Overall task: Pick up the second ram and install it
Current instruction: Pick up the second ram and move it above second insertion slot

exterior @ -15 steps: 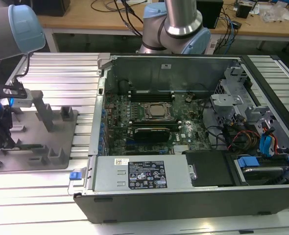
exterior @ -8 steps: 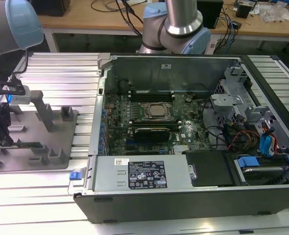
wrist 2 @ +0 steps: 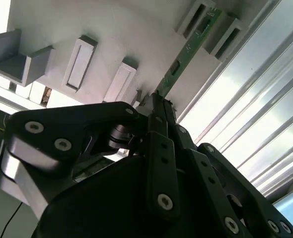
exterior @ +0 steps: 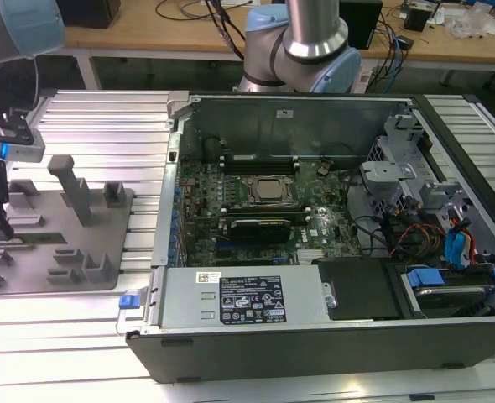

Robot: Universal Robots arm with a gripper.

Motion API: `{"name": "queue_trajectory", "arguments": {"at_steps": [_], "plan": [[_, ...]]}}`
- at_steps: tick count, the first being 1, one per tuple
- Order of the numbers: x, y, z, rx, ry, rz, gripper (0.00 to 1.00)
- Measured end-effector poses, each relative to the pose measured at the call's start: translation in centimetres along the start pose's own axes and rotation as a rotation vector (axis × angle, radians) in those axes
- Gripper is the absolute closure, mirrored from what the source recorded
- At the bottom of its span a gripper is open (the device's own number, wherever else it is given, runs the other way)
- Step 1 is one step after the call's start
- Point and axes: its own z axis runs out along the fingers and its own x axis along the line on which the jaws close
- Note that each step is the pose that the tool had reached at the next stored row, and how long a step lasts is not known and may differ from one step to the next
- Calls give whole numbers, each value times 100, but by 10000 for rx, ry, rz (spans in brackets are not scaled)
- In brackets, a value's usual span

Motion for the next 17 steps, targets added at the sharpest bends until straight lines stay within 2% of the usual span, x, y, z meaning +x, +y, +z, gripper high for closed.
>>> {"name": "queue_trajectory", "arguments": {"at_steps": [1, 3, 5, 8, 10, 13, 17], "plan": [[-3, 4, -74, 1, 0, 0, 91], [-8, 9, -174, 7, 0, -1, 91], [-11, 13, -241, 10, -2, -1, 91], [-12, 16, -278, 12, -23, -1, 91], [-13, 17, -311, 16, -82, -5, 91], [-14, 19, -348, 21, -99, -6, 91], [-18, 26, -479, 33, -111, -7, 91]]}}
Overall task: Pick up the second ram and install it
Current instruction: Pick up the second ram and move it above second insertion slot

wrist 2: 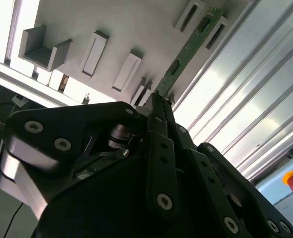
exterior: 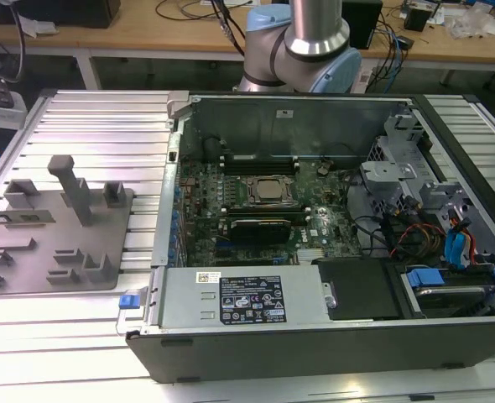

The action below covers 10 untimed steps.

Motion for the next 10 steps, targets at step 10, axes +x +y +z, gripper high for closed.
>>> {"name": "queue_trajectory", "arguments": {"at_steps": [10], "plan": [[-13, 10, -198, 37, -9, -3, 91]]}}
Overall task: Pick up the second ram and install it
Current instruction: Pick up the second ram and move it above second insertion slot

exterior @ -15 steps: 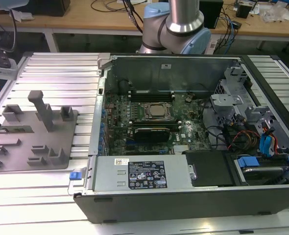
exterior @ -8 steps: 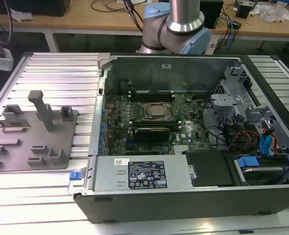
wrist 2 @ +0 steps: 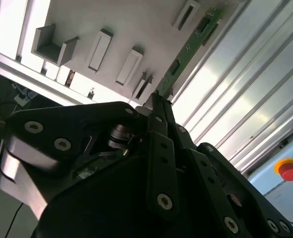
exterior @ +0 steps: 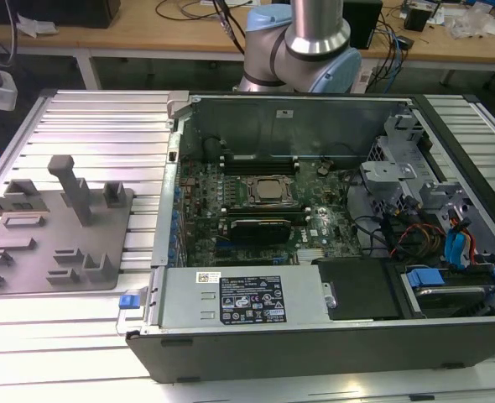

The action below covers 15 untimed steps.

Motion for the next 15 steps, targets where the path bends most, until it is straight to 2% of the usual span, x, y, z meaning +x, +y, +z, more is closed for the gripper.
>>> {"name": "queue_trajectory", "arguments": {"at_steps": [4, 9, 13, 15], "plan": [[-4, 5, -97, 14, -12, -1, 91], [-9, 8, -174, 26, -14, -1, 91], [-13, 13, -266, 32, -17, -2, 91], [-17, 18, -374, 36, -18, -3, 91]]}}
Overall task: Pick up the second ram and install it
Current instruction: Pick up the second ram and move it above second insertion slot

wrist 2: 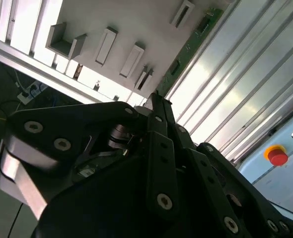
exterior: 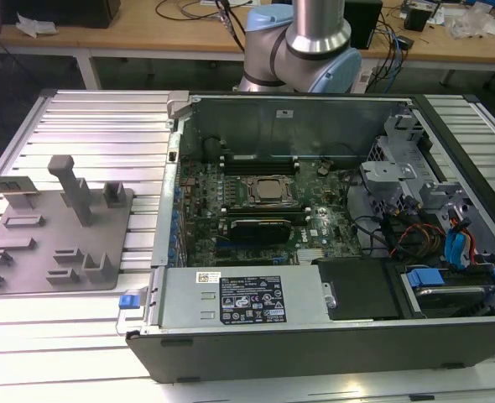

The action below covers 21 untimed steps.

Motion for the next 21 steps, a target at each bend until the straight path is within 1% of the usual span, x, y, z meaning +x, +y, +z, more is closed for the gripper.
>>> {"name": "queue_trajectory", "arguments": {"at_steps": [2, 4, 6, 11, 16, 20, 21], "plan": [[-3, 3, -65, 1, 0, 1, 91], [-6, 5, -111, 3, -6, 0, 91], [-7, 6, -138, 3, -7, 0, 91], [-13, 11, -256, 3, -7, 0, 91], [-16, 14, -315, 3, -7, 0, 91], [-17, 11, -319, 2, -7, 1, 91], [-16, -7, -319, 3, -6, 0, 91]]}}
